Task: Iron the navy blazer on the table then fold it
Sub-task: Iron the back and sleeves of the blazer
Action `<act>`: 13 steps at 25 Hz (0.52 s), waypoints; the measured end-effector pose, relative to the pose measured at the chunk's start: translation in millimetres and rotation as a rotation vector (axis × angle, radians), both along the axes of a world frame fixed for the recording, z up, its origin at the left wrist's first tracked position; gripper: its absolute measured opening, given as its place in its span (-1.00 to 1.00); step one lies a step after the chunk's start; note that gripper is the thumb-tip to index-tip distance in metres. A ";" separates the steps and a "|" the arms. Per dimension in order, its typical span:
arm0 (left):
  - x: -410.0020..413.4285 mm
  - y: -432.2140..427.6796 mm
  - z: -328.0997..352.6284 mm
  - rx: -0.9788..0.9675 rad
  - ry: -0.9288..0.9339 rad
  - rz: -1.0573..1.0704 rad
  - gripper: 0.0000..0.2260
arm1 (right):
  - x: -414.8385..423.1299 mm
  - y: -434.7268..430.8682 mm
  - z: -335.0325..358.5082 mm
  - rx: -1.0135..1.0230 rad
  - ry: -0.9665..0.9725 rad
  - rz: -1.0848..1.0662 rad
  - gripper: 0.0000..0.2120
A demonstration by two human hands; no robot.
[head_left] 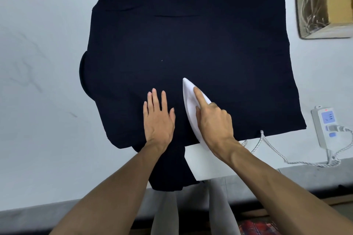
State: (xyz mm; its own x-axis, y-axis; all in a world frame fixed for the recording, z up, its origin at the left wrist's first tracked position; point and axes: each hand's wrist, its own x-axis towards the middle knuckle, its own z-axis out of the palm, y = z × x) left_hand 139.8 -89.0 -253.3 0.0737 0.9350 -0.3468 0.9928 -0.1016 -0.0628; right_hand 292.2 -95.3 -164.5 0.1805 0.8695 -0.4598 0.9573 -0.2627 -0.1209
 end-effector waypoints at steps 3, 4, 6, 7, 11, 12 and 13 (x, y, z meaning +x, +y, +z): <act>-1.1 0.7 -0.5 0.010 -0.001 0.000 -0.44 | 1.3 -5.1 2.2 -0.023 -0.023 -0.019 -0.32; -0.9 0.5 -0.1 0.010 -0.010 0.001 -0.44 | 3.2 -5.9 3.3 -0.027 -0.032 -0.032 -0.32; -0.9 -0.6 0.0 0.001 -0.003 -0.005 -0.44 | 7.5 -5.7 4.1 -0.014 -0.038 -0.056 -0.33; -1.1 -0.2 -0.9 -0.002 0.000 -0.004 -0.44 | 9.3 -4.9 4.2 -0.016 -0.041 -0.056 -0.35; -0.9 1.0 0.9 -0.016 -0.010 -0.002 -0.40 | 13.3 -6.1 8.6 -0.008 -0.007 -0.024 -0.43; -2.3 1.3 0.7 -0.017 -0.042 0.001 -0.43 | 10.8 -5.9 11.2 -0.009 0.019 -0.007 -0.45; -4.6 1.5 0.2 -0.017 -0.079 0.007 -0.46 | 6.2 -5.7 11.5 -0.010 0.045 0.010 -0.46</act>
State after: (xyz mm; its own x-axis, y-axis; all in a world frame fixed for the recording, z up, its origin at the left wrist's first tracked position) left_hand 135.2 -87.5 -253.1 0.0952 0.9296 -0.3561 0.9953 -0.0954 0.0171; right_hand 298.4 -101.0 -153.0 0.1505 0.8667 -0.4756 0.9536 -0.2541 -0.1614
